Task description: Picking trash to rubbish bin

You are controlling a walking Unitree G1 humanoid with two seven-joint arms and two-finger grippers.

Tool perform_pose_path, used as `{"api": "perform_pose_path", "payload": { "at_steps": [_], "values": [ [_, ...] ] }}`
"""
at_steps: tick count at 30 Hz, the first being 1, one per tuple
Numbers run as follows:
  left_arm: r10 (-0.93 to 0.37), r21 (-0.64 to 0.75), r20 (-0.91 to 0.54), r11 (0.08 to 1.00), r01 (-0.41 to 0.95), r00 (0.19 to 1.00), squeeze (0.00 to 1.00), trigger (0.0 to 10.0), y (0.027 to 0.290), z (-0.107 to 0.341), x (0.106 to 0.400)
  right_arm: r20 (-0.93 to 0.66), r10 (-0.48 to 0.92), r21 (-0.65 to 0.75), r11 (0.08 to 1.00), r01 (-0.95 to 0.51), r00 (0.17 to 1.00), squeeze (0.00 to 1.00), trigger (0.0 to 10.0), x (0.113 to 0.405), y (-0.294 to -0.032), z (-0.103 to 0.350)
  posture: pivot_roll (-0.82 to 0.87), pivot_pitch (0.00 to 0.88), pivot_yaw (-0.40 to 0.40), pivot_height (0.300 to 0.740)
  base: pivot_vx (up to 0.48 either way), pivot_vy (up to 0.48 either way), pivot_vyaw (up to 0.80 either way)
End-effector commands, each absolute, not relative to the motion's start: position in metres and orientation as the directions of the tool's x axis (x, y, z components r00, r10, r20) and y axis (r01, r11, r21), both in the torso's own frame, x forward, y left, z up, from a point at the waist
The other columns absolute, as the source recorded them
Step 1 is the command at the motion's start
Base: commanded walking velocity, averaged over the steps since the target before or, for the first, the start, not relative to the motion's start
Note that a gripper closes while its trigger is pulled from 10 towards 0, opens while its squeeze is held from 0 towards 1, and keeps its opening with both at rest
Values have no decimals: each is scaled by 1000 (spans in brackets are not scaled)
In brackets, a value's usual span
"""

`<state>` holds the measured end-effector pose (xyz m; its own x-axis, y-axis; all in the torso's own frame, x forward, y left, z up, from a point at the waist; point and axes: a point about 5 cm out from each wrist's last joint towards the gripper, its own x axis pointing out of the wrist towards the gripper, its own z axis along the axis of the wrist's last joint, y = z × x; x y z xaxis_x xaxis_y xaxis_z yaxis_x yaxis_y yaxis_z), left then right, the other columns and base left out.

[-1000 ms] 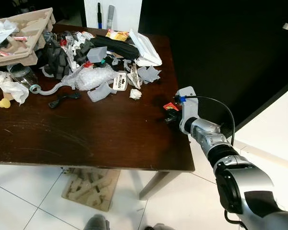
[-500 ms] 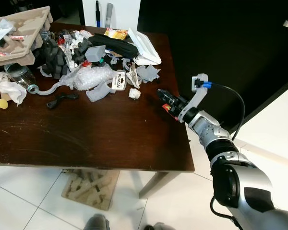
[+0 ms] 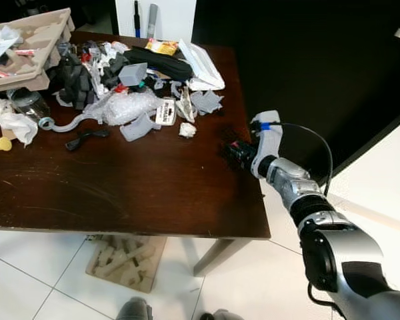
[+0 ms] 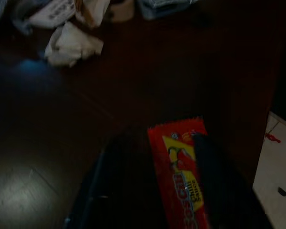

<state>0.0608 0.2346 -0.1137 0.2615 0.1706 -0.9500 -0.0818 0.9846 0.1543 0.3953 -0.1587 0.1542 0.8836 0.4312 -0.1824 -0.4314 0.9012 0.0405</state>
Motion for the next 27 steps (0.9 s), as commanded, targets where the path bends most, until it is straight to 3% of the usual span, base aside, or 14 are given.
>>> {"api": "perform_pose_path", "payload": {
  "at_steps": [1, 22, 27],
  "values": [
    [161, 147, -962, 986, -78, 220, 0, 10000, 232, -116, 48, -221, 427, 44, 902, -429, 877, 1000, 10000, 391, -164, 143, 268, 176, -96, 740, 0, 0, 0],
    [148, 136, -966, 988, -69, 214, 0, 10000, 227, -118, 43, -169, 417, 61, 909, -412, 893, 1000, 10000, 391, -176, 147, 262, 206, -94, 740, 0, 0, 0],
    [147, 136, -969, 988, -68, 197, 0, 10000, 226, -119, 34, -225, 335, -22, 937, -348, 915, 1000, 10000, 391, -191, 147, 263, 222, -95, 740, 0, 0, 0]
  ]
}}
